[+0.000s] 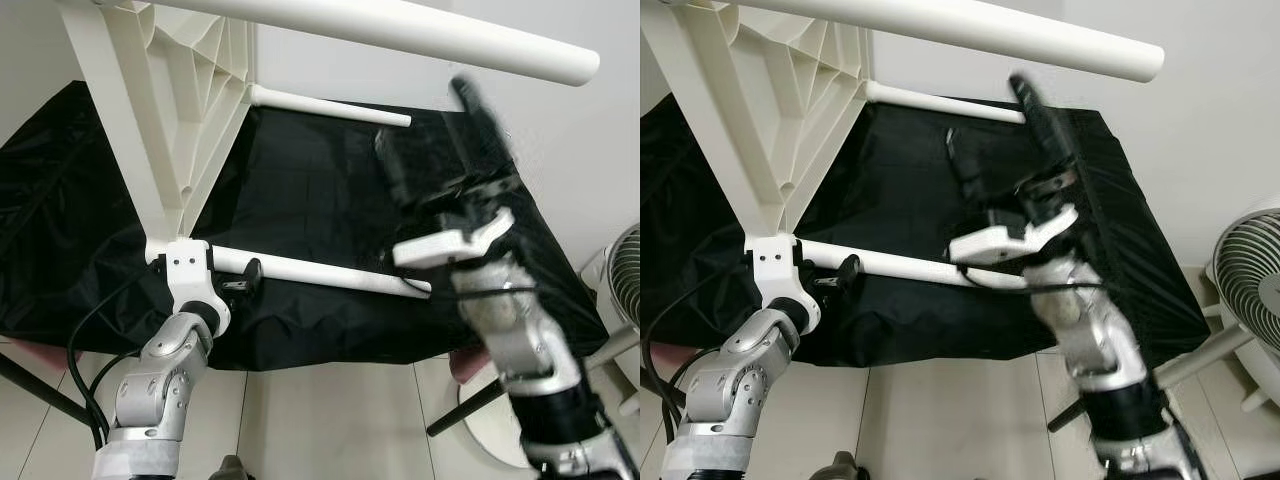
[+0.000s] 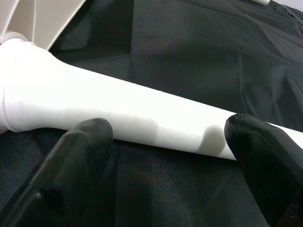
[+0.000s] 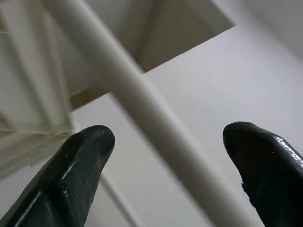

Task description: Building children table

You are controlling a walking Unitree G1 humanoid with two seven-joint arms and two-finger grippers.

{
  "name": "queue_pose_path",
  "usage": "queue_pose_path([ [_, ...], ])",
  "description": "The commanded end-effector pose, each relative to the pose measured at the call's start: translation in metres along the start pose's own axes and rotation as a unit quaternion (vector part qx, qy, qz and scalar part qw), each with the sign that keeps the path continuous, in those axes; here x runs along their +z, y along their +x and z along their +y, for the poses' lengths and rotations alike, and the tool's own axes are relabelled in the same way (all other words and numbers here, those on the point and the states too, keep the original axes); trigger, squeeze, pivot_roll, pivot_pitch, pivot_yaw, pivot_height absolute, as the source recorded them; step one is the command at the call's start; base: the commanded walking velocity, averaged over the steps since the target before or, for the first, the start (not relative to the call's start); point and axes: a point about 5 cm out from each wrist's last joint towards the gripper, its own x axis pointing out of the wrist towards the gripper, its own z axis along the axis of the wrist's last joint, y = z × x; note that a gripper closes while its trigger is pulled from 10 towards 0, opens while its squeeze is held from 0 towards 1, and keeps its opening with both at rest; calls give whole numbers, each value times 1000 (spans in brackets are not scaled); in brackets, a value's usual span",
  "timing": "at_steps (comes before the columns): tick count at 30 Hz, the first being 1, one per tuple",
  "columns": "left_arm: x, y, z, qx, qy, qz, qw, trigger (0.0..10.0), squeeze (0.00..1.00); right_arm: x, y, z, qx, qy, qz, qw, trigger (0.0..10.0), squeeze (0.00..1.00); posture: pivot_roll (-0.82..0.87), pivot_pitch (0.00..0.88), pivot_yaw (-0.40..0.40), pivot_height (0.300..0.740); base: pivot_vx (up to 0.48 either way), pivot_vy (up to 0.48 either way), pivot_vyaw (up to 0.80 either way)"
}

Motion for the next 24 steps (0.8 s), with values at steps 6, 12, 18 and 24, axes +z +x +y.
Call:
queue_pose_path([
  [6,1,4,-3,-17,6,-4,1000,10000,0,-10,18,-5,-8,-9,8,1000,10000,0,117,12,-30,740,0,0,0],
  [12,3,5,-3,-17,9,-7,1000,10000,0,-16,27,-7,-20,-13,15,1000,10000,0,121,5,-34,740,0,0,0],
  [18,5,5,-4,-18,13,-12,1000,10000,0,-39,33,-16,-45,-54,75,995,4745,0,123,0,-40,740,0,0,0],
  [24,5,5,-4,-18,13,-13,1000,10000,0,-55,31,-26,-60,-83,113,988,0,0,122,0,-40,740,0,0,0],
])
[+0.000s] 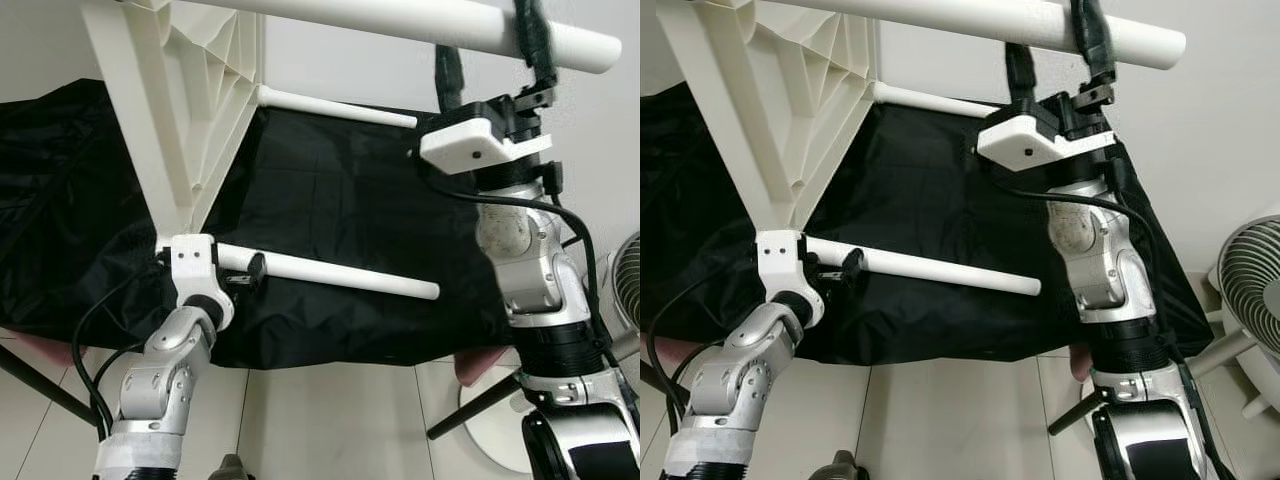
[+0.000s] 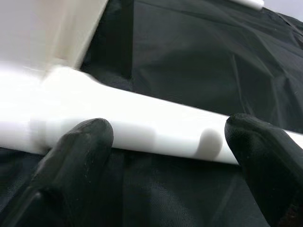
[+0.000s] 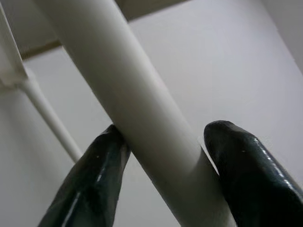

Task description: Building children table

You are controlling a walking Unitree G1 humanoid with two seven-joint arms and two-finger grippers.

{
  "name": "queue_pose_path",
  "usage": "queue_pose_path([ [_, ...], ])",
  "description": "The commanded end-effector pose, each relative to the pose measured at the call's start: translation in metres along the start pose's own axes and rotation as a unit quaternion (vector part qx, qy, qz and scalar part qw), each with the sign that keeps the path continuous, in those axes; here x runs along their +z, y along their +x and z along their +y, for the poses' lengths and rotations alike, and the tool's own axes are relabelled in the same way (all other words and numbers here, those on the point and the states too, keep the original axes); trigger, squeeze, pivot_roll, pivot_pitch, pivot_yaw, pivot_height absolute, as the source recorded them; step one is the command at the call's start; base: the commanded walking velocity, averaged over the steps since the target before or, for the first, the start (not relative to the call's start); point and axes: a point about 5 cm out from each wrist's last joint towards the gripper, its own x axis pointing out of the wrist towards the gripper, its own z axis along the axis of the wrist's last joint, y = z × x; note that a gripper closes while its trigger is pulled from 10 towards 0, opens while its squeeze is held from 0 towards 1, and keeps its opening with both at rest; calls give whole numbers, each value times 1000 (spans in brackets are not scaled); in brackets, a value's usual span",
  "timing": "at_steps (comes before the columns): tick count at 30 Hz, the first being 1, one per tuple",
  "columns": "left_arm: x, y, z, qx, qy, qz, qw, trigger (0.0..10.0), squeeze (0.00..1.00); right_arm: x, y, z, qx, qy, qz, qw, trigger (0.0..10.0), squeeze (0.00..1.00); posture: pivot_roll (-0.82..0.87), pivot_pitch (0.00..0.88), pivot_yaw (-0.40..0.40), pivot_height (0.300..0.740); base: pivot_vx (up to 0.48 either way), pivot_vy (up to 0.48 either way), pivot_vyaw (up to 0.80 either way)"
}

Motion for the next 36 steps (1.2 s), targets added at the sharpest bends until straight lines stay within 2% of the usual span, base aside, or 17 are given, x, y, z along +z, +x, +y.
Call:
queue_pose_path([
  [1,0,0,-2,-12,5,0,1000,10000,0,-9,4,-14,-40,-13,19,999,1451,0,121,0,-40,740,0,0,0],
  [2,0,0,-2,-12,5,0,1000,10000,0,-9,4,-14,-40,-13,19,999,1451,0,121,0,-40,740,0,0,0],
  [3,0,0,-2,-12,5,0,1000,10000,0,-14,3,-16,-43,-23,32,998,4588,0,121,4,-40,740,0,0,0],
  [5,0,-1,-2,-11,5,0,1000,10000,0,-20,2,-18,-48,-32,48,997,2392,0,122,10,-40,740,0,0,0],
  [6,0,-1,-2,-11,5,0,1000,10000,0,-20,2,-18,-48,-32,48,997,2392,0,122,10,-40,740,0,0,0],
  [7,0,-1,-2,-10,5,0,1000,10000,0,-22,2,-19,-52,-34,55,997,235,0,122,10,-40,740,0,0,0],
  [8,0,-1,-2,-10,5,0,1000,10000,0,-22,2,-19,-52,-34,55,997,235,0,122,10,-40,740,0,0,0],
  [9,0,-1,-1,-9,5,0,1000,10000,0,-24,0,-20,-59,-31,67,995,10000,0,122,15,-38,740,0,0,0],
  [14,-1,-2,1,-7,5,2,1000,10000,0,-19,2,-17,-53,-25,54,997,10000,0,121,20,-36,740,0,0,0],
  [15,-1,-2,1,-6,6,2,1000,10000,0,-17,3,-15,-48,-15,48,998,10000,914,120,24,-35,740,0,0,0],
  [16,-1,-2,1,-6,6,3,1000,10000,0,-15,5,-13,-43,-8,44,998,10000,1000,120,25,-34,740,0,0,0],
  [23,-2,-3,1,-6,6,4,1000,10000,0,-11,9,-7,-15,-7,36,999,10000,1000,118,27,-36,740,0,0,0],
  [24,-2,-3,1,-6,7,4,1000,10000,0,-10,13,-1,12,-19,39,999,10000,263,118,26,-36,740,0,0,0],
  [25,-1,-2,1,-6,7,3,1000,10000,0,-10,14,1,23,-21,42,999,10000,0,116,24,-37,740,0,0,0],
  [29,-1,-2,1,-6,6,2,1000,10000,0,-10,15,3,31,-23,43,998,10000,0,116,24,-37,740,0,0,0],
  [31,0,-1,1,-6,4,0,1000,10000,0,-6,16,20,99,-24,32,994,10000,0,111,19,-37,740,0,0,0],
  [36,0,0,0,-7,3,-2,1000,10000,0,5,24,26,133,-19,5,991,10000,0,106,16,-34,740,0,0,0],
])
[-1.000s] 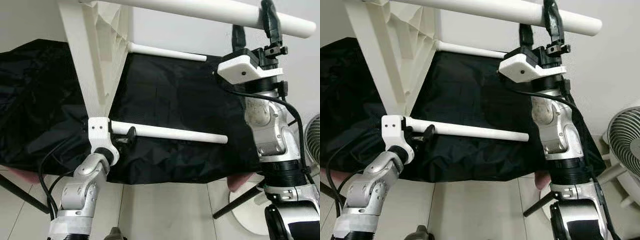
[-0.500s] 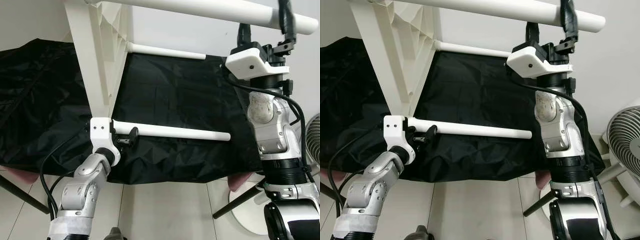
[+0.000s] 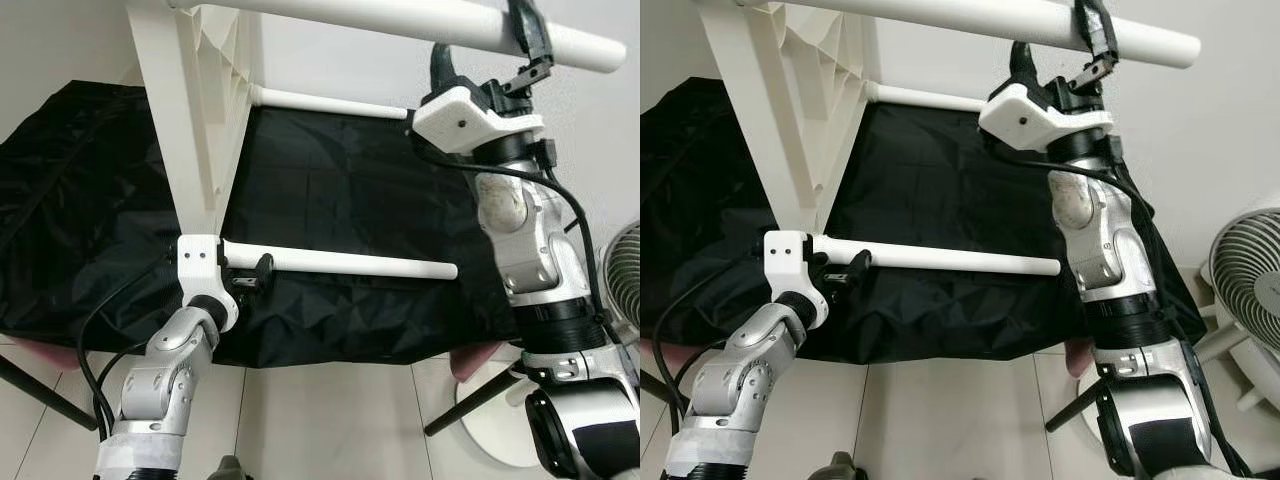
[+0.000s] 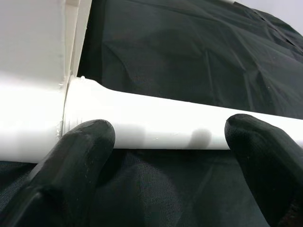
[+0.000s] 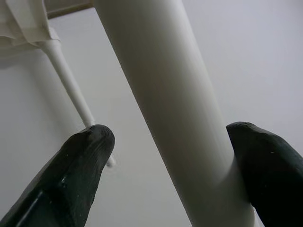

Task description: Building children table

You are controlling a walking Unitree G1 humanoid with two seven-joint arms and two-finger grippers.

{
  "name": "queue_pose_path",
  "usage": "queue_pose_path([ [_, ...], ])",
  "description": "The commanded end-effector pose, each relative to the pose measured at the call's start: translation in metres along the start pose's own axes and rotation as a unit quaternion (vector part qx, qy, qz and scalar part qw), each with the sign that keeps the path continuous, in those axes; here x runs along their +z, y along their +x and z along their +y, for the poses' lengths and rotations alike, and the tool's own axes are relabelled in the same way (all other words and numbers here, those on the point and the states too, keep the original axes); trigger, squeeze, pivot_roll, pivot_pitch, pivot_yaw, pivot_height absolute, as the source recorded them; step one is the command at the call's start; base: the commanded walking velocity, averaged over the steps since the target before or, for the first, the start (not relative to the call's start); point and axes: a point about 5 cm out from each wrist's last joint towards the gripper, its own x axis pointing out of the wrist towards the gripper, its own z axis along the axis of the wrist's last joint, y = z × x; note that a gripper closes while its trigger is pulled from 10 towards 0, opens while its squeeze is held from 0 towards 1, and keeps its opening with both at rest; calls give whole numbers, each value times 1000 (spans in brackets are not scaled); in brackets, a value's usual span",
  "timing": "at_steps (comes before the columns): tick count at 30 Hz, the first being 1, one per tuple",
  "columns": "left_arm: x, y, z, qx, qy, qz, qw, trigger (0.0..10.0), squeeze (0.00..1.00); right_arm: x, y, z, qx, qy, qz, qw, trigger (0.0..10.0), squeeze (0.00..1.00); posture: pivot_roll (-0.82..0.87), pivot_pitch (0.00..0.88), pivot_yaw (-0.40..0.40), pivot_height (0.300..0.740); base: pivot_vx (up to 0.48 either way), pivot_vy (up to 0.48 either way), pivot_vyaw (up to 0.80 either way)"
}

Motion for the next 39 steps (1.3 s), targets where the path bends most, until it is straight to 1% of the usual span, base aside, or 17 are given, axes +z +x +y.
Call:
queue_pose_path([
  [1,1,0,2,10,3,-3,1000,10000,0,9,5,7,38,-1,-25,999,10000,0,106,16,-34,740,0,0,0],
  [3,1,1,2,9,3,-3,1000,10000,0,11,8,7,42,-2,-30,999,10000,0,96,14,-27,740,0,0,0],
  [5,1,2,2,8,3,-3,1000,10000,0,15,14,5,58,-9,-43,997,10000,0,92,14,-25,740,0,0,0],
  [6,1,2,2,8,3,-3,1000,10000,0,15,14,5,58,-9,-43,997,10000,0,92,14,-25,740,0,0,0],
  [7,1,3,1,6,3,-4,1000,10000,0,21,19,1,75,-15,-63,995,10000,0,84,15,-25,740,0,0,0],
  [12,2,4,0,5,3,-4,1000,10000,0,26,22,-3,88,-19,-79,993,10000,0,79,15,-25,740,0,0,0],
  [14,0,4,-1,3,1,-2,1000,10000,0,31,26,-8,107,-18,-89,990,10000,0,64,18,-19,740,0,0,0],
  [19,-1,4,-3,0,0,0,1000,10000,0,34,30,-13,117,-20,-94,989,10000,0,64,18,-19,740,0,0,0],
  [24,-2,5,-4,-6,0,5,1000,10000,0,34,34,-18,120,-21,-87,989,10000,0,53,21,-17,740,0,0,0],
  [25,-3,5,-5,-9,1,8,1000,10000,0,32,37,-20,121,-17,-80,989,8314,0,52,21,-16,740,0,0,0],
  [26,-5,6,-6,-10,4,14,1000,10000,0,30,38,-21,124,-15,-73,989,0,0,51,21,-17,740,0,0,0],
  [30,-6,7,-7,-11,6,21,1000,10000,0,28,38,-22,130,-11,-69,989,0,0,51,21,-17,740,0,0,0],
  [33,-7,10,-8,-3,5,29,1000,10000,0,27,38,-23,132,-8,-65,989,0,0,48,21,-14,740,0,0,0],
  [39,-7,16,-5,28,-15,40,999,10000,0,23,41,-30,128,-14,-54,990,0,0,46,20,-12,740,0,0,0],
])
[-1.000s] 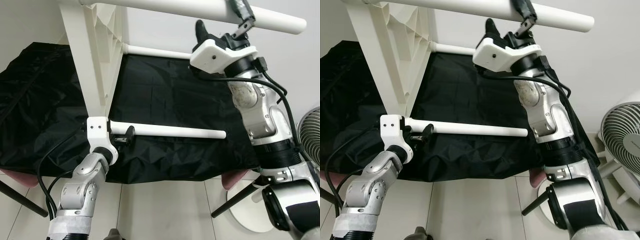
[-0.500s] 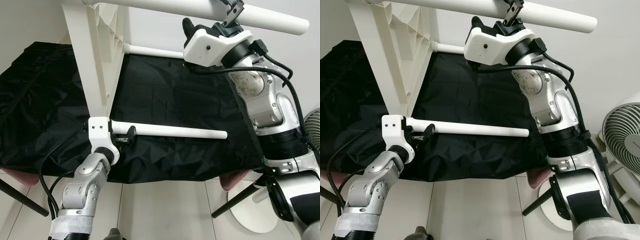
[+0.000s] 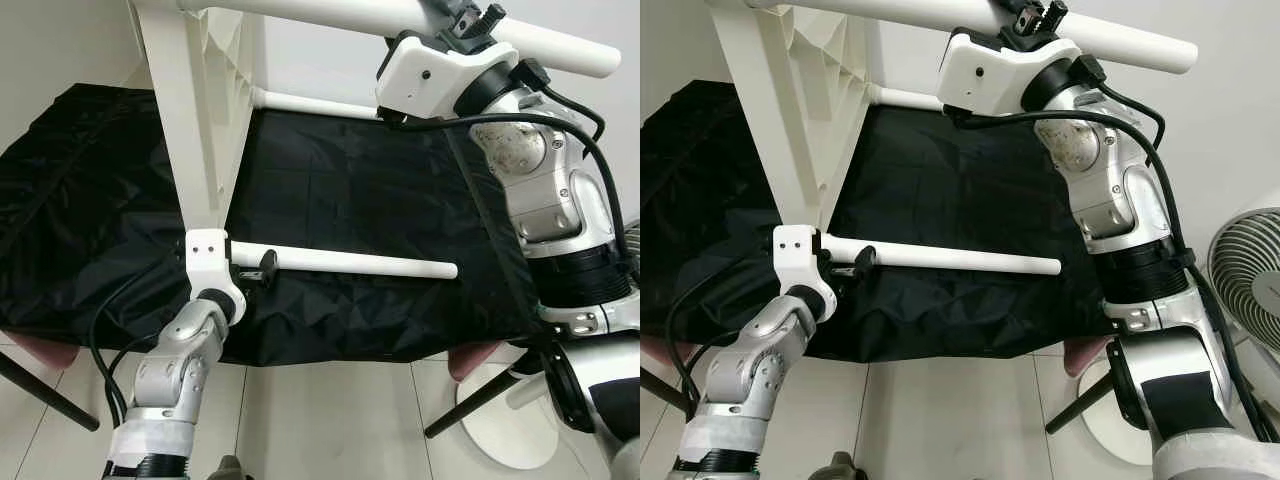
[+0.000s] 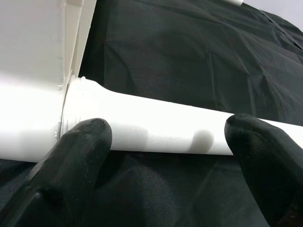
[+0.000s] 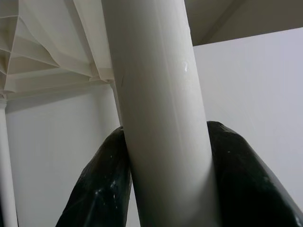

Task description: Building children table

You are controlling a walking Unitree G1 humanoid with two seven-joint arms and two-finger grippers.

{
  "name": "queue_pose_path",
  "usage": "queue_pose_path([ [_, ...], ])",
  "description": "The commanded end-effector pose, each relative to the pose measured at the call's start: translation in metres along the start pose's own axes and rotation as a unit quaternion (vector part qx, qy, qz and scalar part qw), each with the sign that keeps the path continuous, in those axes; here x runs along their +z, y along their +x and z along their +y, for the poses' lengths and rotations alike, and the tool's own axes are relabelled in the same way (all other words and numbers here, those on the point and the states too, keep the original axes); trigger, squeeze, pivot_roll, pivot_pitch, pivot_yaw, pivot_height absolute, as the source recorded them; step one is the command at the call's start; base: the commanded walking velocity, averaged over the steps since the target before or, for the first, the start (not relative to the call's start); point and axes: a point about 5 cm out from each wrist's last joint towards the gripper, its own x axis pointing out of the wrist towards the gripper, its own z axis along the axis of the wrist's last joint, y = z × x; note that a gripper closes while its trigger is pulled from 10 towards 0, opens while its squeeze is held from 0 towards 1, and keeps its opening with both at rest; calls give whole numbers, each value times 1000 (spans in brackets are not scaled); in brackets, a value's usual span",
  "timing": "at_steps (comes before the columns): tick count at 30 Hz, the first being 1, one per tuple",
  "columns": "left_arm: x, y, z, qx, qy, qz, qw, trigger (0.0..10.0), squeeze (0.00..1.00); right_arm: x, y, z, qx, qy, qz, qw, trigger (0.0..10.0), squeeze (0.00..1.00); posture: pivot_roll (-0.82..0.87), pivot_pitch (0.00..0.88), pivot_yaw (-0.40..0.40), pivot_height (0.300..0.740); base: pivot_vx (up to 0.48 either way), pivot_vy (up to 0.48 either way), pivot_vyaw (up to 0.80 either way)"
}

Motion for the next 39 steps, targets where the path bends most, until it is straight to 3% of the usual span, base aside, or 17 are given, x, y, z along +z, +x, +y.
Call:
queue_pose_path([
  [1,-8,3,4,16,-3,27,1000,10000,0,1,1,-13,-25,7,-4,1000,0,0,46,20,-12,740,0,0,0],
  [7,-13,8,19,94,-38,50,994,10000,0,-6,-7,-16,-39,23,22,999,0,0,33,20,-6,740,0,0,0],
  [18,-18,24,25,174,-62,94,978,10000,0,-12,-21,-34,-108,61,46,991,0,0,20,28,4,740,0,0,0],
  [24,-14,32,20,175,-66,99,977,10000,0,-11,-21,-40,-124,64,44,989,0,0,16,35,8,740,0,0,0],
  [26,-7,44,11,174,-87,102,976,10000,0,-9,-22,-48,-146,79,38,985,0,0,10,40,11,740,0,0,0],
  [31,-2,52,3,165,-105,114,974,10000,0,-8,-23,-55,-163,91,34,982,0,0,5,42,18,740,0,0,0],
  [39,-12,50,-6,146,-96,148,973,10000,0,-12,-30,-68,-202,95,49,973,0,0,3,48,36,740,0,0,0],
])
